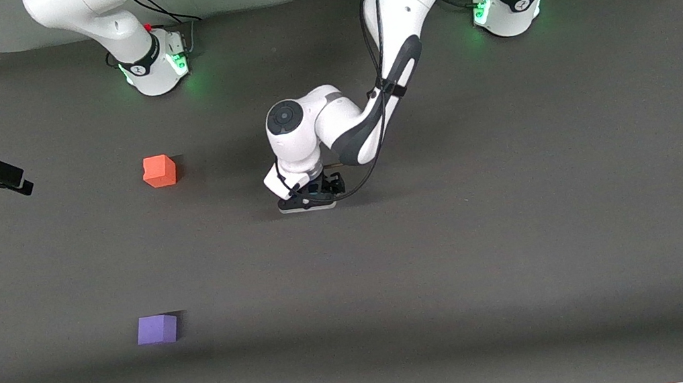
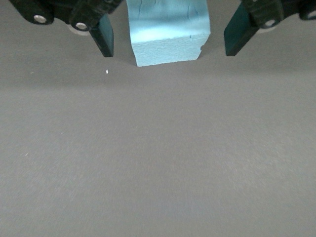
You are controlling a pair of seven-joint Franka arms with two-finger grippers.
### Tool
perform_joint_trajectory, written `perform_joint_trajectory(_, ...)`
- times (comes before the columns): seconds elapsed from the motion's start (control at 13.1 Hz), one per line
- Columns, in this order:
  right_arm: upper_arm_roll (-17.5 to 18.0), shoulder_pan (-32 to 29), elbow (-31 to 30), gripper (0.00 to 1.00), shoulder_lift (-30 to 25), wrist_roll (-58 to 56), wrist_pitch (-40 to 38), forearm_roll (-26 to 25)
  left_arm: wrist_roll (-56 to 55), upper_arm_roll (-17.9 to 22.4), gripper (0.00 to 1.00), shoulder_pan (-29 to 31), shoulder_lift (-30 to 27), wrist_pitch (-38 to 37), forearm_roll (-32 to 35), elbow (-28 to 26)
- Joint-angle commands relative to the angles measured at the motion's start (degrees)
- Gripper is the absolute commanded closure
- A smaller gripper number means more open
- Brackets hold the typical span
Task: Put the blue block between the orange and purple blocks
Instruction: 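Lower the blue cube and open the left gripper, then withdraw the left gripper while the right gripper reaches the blue cube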
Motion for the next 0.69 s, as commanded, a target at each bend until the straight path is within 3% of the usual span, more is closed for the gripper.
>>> perform_joint_trajectory(0.0,0.25,0.64,0.47,0.00,0.64,0.27,-1.43,-1.13,0.14,-0.19,0.00,2.84,-3.63,-5.91,0.11,0.65)
perform_joint_trajectory(0.15,1.39,2.47,0.47,0.00,0.73,0.09,-1.61,-4.37,1.63,-0.55,0.00,6.62,-8.02,-9.08,-1.63,0.39)
perform_joint_trajectory(0.38,1.66,5.46,0.47,0.00,1.78,0.70,-3.79,-3.95,14.78,-0.55,0.00,16.10,-14.43,-16.89,-10.32,-1.01)
perform_joint_trajectory(0.61,1.66,15.90,0.91,0.00,3.01,3.85,-3.80,-3.60,28.66,-0.55,0.00,28.40,-21.64,-18.50,-11.58,-10.39)
